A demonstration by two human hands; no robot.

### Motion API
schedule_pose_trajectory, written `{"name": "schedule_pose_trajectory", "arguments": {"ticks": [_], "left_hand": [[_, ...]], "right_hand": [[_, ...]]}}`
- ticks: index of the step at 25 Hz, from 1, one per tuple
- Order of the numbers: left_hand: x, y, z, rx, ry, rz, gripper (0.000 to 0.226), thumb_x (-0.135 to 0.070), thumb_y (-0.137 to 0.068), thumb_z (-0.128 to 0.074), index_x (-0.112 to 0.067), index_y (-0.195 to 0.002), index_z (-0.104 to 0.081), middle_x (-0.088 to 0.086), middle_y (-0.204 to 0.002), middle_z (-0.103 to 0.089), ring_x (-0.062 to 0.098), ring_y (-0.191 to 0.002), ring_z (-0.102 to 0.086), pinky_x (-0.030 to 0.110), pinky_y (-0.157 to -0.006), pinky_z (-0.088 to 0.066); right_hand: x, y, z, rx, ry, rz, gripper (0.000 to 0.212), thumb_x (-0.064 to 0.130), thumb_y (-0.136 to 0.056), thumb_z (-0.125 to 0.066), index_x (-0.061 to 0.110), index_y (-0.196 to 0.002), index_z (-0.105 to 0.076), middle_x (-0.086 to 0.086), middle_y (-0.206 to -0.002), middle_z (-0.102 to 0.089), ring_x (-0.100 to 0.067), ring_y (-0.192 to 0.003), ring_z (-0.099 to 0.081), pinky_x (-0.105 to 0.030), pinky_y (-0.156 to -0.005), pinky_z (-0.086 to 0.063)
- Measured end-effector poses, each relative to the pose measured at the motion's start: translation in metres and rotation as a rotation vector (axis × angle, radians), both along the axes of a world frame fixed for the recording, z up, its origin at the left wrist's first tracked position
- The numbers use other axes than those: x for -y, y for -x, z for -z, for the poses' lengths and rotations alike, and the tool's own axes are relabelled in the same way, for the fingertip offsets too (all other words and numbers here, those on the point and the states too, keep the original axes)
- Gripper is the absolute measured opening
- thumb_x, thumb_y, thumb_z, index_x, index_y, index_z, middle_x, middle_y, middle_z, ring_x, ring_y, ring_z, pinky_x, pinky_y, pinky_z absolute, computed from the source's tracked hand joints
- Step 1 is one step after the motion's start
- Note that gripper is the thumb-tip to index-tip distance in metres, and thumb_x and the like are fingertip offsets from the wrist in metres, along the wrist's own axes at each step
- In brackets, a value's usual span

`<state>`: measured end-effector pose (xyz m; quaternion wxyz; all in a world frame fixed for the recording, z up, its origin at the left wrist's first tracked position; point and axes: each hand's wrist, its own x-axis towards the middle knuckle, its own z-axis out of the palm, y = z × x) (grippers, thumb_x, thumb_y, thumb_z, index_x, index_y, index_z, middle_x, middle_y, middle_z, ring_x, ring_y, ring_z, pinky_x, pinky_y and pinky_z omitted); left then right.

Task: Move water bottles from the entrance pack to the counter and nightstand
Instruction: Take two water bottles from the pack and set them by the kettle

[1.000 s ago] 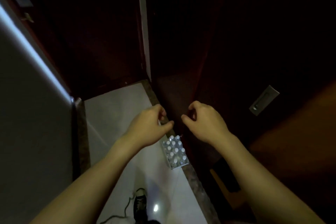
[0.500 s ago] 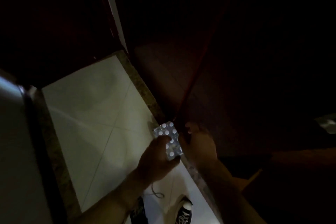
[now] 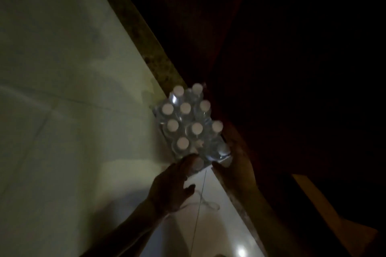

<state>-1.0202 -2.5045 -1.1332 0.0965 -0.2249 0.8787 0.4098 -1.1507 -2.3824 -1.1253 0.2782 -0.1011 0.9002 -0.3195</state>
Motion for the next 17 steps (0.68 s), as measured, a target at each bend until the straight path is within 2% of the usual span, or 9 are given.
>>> {"name": "schedule_pose_trajectory", "arguments": {"ticks": [2,4,5,7,10,11,13,14,17], "left_hand": [[0.000,0.009,0.039,-0.113,-0.014,-0.027,0.082,-0.029,-0.073,-0.079,-0.053,-0.136,-0.032,-0.027,-0.121,-0.054,-0.005,-0.105,-0.054,0.001,-0.076,-0.036],[0.001,0.023,0.063,-0.175,-0.006,-0.033,0.059,-0.040,-0.078,-0.070,-0.051,-0.128,-0.040,-0.031,-0.117,-0.048,0.000,-0.117,-0.042,0.009,-0.079,-0.035],[0.000,0.029,0.071,-0.202,0.010,-0.024,0.051,-0.046,-0.077,-0.066,-0.045,-0.124,-0.047,-0.029,-0.117,-0.053,0.005,-0.115,-0.046,0.015,-0.079,-0.039],[-0.002,0.035,0.079,-0.204,0.028,-0.020,0.046,-0.042,-0.076,-0.070,-0.035,-0.119,-0.054,-0.016,-0.116,-0.065,0.011,-0.106,-0.058,0.023,-0.076,-0.044],[-0.005,0.029,0.065,-0.194,0.098,-0.039,0.056,-0.037,-0.068,-0.080,-0.028,-0.118,-0.057,-0.006,-0.109,-0.071,0.018,-0.093,-0.067,0.026,-0.068,-0.049],[-0.005,0.030,0.039,-0.198,0.075,-0.070,0.056,-0.039,-0.068,-0.081,-0.029,-0.118,-0.057,-0.007,-0.108,-0.072,0.019,-0.092,-0.069,0.025,-0.069,-0.050],[0.000,0.033,-0.035,-0.249,0.002,-0.156,0.048,-0.047,-0.070,-0.078,-0.035,-0.111,-0.056,-0.012,-0.101,-0.072,0.013,-0.088,-0.070,0.022,-0.072,-0.052],[0.005,0.034,-0.086,-0.260,-0.052,-0.180,0.047,-0.051,-0.070,-0.077,-0.035,-0.110,-0.056,-0.013,-0.098,-0.073,0.010,-0.088,-0.069,0.025,-0.074,-0.054],[0.032,0.045,-0.262,-0.271,-0.145,-0.192,0.063,-0.053,-0.060,-0.079,-0.032,-0.117,-0.060,-0.013,-0.103,-0.071,0.006,-0.095,-0.066,0.030,-0.083,-0.055]], "right_hand": [[-0.002,0.008,0.048,0.001,0.084,0.042,0.048,0.025,-0.073,-0.085,0.027,-0.114,-0.061,0.021,-0.102,-0.061,0.006,-0.100,-0.064,-0.014,-0.080,-0.049],[-0.002,0.017,0.068,0.049,0.121,0.049,0.043,0.006,-0.074,-0.083,0.020,-0.109,-0.065,0.021,-0.090,-0.061,0.026,-0.076,-0.058,0.001,-0.062,-0.043],[-0.001,0.020,0.072,0.093,0.168,0.068,0.042,0.000,-0.074,-0.081,0.016,-0.109,-0.064,0.017,-0.088,-0.062,0.027,-0.069,-0.057,0.002,-0.057,-0.041],[-0.002,0.020,0.074,0.125,0.213,0.108,0.044,-0.003,-0.076,-0.080,0.012,-0.113,-0.063,0.009,-0.091,-0.064,0.015,-0.070,-0.062,0.000,-0.055,-0.042],[-0.002,0.012,0.043,0.137,0.250,0.170,0.043,0.005,-0.074,-0.084,0.008,-0.113,-0.066,0.011,-0.091,-0.067,0.013,-0.072,-0.064,-0.003,-0.058,-0.047],[-0.003,0.012,0.020,0.137,0.261,0.162,0.039,0.008,-0.073,-0.086,0.011,-0.108,-0.068,0.012,-0.089,-0.069,0.011,-0.075,-0.066,-0.009,-0.065,-0.053],[-0.003,0.012,-0.046,0.173,0.341,0.179,0.039,0.014,-0.066,-0.087,0.015,-0.101,-0.069,0.001,-0.090,-0.075,-0.008,-0.083,-0.073,-0.032,-0.074,-0.061],[-0.003,0.016,-0.089,0.182,0.407,0.171,0.043,0.017,-0.064,-0.087,0.012,-0.102,-0.068,-0.003,-0.092,-0.075,-0.014,-0.086,-0.074,-0.037,-0.073,-0.061],[0.005,0.035,-0.255,0.165,0.488,0.226,0.041,0.017,-0.076,-0.084,0.005,-0.111,-0.066,-0.008,-0.100,-0.074,-0.016,-0.091,-0.073,-0.036,-0.080,-0.059]]}}
